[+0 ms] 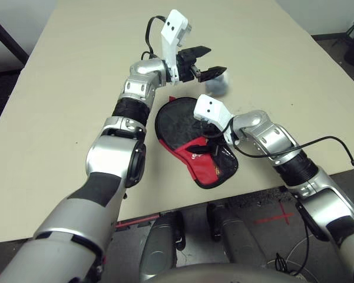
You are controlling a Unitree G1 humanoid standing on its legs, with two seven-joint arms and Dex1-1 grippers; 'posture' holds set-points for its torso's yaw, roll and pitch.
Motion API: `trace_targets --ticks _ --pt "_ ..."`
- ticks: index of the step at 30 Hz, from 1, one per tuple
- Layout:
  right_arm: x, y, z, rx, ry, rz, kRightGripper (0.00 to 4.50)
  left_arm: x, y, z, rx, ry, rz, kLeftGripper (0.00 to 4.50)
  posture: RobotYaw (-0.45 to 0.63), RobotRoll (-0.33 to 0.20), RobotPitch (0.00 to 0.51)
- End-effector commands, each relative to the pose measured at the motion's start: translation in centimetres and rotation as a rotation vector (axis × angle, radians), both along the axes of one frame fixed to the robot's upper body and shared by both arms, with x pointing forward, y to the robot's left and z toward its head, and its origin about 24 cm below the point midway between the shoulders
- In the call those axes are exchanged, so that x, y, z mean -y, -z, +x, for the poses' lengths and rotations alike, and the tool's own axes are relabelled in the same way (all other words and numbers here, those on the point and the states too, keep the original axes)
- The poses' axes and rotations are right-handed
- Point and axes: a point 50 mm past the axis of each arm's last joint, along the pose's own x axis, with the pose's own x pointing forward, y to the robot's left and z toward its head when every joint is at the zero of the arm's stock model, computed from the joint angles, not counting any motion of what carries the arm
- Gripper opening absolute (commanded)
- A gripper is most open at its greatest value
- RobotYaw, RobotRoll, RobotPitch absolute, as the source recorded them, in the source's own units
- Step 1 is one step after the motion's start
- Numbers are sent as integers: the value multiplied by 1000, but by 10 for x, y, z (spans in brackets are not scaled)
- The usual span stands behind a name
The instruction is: Store the ping-pong paddle in its case and zip it.
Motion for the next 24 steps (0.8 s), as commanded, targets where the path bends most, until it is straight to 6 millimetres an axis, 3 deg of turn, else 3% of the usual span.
trace_targets --ticks 1,10,13,16,24 --pt "25 -5 14 -34 106 -30 4500 -12 -2 -4 -6 -13 26 4468 -53 0 163" --pt "67 -97 51 124 331 -4 4500 -55 0 -4 5 -147 145 4468 -42 0 152" --pt "74 -115 66 199 458 34 4500 -59 5 -7 -14 -136 187 4468 -43 0 148" --pt "71 -113 74 218 504 49 4500 -56 20 -12 -41 -95 269 4468 -42 0 146" --pt "67 -82 83 202 532 -21 4500 -36 51 -29 -97 36 425 4468 -38 0 144"
